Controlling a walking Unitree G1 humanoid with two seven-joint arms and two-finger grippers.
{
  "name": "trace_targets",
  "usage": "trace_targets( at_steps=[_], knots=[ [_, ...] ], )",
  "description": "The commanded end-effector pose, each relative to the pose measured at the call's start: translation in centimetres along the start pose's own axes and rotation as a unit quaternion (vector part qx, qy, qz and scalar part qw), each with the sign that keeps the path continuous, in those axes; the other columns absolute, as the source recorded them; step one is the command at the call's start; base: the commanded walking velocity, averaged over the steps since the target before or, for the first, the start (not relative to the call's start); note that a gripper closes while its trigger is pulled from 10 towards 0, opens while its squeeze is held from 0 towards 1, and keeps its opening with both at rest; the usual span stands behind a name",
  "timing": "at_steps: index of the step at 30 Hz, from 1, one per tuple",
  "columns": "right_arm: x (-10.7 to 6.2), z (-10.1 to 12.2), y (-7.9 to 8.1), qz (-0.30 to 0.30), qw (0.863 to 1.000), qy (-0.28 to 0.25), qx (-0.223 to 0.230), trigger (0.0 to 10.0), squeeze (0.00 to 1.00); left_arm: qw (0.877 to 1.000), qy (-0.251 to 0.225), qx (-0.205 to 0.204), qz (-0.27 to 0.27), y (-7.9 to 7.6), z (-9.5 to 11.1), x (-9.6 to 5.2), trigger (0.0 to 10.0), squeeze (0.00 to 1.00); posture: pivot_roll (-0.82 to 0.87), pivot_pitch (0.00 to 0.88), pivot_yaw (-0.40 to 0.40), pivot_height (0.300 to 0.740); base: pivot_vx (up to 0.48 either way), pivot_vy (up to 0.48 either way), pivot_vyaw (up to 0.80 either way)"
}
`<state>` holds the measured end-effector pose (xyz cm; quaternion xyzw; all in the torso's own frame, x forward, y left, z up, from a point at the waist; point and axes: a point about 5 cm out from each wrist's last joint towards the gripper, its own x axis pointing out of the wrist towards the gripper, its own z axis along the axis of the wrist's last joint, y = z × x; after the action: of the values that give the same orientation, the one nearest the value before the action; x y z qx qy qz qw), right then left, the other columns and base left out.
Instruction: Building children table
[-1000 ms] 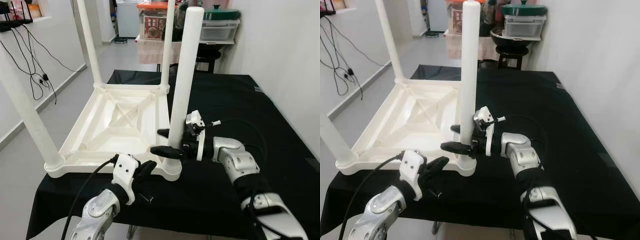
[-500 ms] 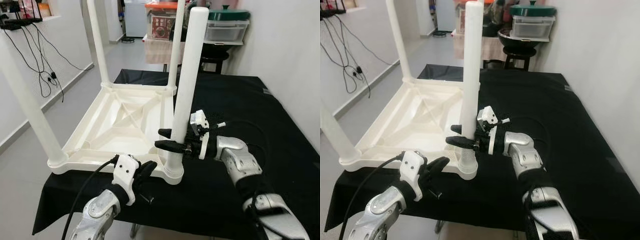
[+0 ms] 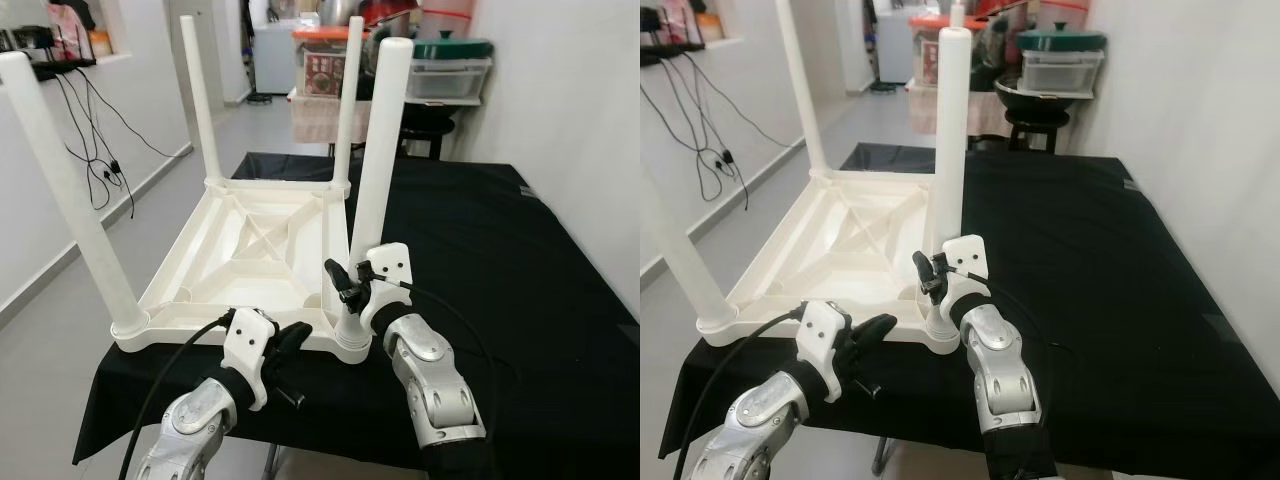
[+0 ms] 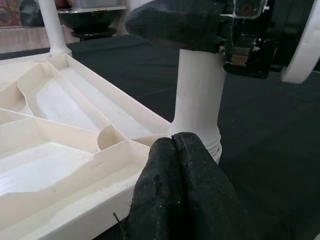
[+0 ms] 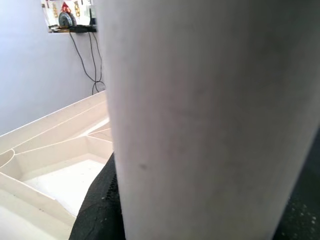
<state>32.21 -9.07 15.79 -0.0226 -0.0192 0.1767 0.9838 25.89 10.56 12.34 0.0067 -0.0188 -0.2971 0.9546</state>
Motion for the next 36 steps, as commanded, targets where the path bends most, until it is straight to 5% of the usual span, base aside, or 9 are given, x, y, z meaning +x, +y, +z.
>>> trace_targets(
  at_steps=[1, 3, 4, 9, 10, 15, 17, 26, 36],
  knots=[
    [-0.5, -2.0, -0.3, -0.019, 0.999, 0.049, -0.006, 0.0, 0.0, 1.0, 0.003, 0.005, 0.008, 0.3, -0.2, 0.0, 10.0, 0.0, -0.03, 0.0, -0.03, 0.74, 0.0, 0.0, 0.0],
    [-0.7, -1.9, 0.0, -0.032, 0.998, 0.058, -0.006, 0.3, 0.0, 1.0, 0.003, 0.003, 0.008, 0.4, -0.2, 0.1, 10.0, 0.0, -0.02, 0.0, -0.036, 0.74, 0.0, 0.0, 0.0],
    [-0.9, -1.7, 0.5, -0.027, 0.998, 0.063, 0.006, 10.0, 0.0, 1.0, 0.004, 0.002, 0.007, 0.3, -0.3, 0.1, 10.0, 0.0, -0.02, 0.0, -0.034, 0.74, 0.0, 0.0, 0.0],
    [-0.6, -1.6, 1.3, 0.029, 0.997, 0.059, 0.029, 10.0, 0.01, 1.0, 0.005, 0.002, 0.005, 0.3, -0.3, 0.2, 10.0, 0.0, -0.02, 0.0, -0.035, 0.74, 0.0, 0.0, 0.0],
    [-0.5, -1.6, 1.4, 0.043, 0.997, 0.057, 0.031, 10.0, 1.0, 1.0, 0.005, 0.002, 0.004, 0.2, -0.3, 0.2, 10.0, 0.0, -0.02, 0.0, -0.035, 0.74, 0.0, 0.0, 0.0],
    [-0.5, 1.9, 2.0, 0.346, 0.938, -0.024, 0.005, 10.0, 1.0, 1.0, 0.005, 0.001, 0.004, 0.2, -0.4, 0.2, 10.0, 0.0, -0.01, 0.0, -0.04, 0.74, 0.0, 0.0, 0.0],
    [-0.2, 2.1, 1.2, 0.392, 0.92, -0.019, 0.0, 10.0, 0.0, 1.0, 0.004, 0.001, 0.005, 0.2, -0.4, 0.2, 10.0, 0.0, 0.0, 0.0, -0.041, 0.74, 0.0, 0.0, 0.0],
    [0.7, 0.9, -1.8, 0.447, 0.894, 0.039, -0.01, 9.7, 0.0, 1.0, 0.004, 0.005, 0.004, 0.0, -0.3, 0.0, 10.0, 0.0, 0.03, 0.0, -0.058, 0.74, 0.0, 0.0, 0.0],
    [1.6, 0.2, -4.9, 0.411, 0.909, 0.067, 0.028, 0.0, 0.0, 1.0, 0.005, 0.029, -0.011, -1.0, 0.1, -1.0, 10.0, 0.0, 0.04, 0.0, -0.057, 0.74, 0.0, 0.0, 0.0]
  ],
)
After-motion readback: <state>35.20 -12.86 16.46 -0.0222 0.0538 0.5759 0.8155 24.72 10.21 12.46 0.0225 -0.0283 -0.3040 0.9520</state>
